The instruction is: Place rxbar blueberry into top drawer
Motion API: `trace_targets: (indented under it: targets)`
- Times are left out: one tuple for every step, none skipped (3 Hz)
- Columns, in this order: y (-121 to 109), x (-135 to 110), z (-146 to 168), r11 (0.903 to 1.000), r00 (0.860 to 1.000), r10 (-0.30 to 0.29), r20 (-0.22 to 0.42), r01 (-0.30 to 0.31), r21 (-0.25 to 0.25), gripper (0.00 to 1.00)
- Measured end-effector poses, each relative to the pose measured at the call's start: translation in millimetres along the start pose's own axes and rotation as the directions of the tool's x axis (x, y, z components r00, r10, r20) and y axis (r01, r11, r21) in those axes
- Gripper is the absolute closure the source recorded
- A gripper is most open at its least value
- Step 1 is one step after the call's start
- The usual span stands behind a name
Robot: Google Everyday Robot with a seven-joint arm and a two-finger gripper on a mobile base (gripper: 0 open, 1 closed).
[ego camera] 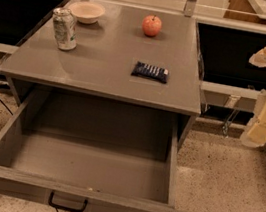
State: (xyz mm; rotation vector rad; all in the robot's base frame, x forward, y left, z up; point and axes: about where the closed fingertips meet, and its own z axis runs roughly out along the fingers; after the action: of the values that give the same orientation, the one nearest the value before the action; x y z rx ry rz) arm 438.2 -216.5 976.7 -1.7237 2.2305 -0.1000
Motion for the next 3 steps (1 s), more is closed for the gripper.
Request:
trace_targets:
  targets:
    - [-0.6, -0.9, -0.4, 1.0, 1.0, -0.001, 0.002, 0.001, 0.003, 0.0]
    - [-15.3, -23.4, 10.8, 0.9996, 0.999, -0.029, 0.022, 0.029, -0.004, 0.0]
    - [-36.5, -65.7, 34.8, 0.9955, 0.995, -0.082, 0.051, 0.084, -0.043, 0.0]
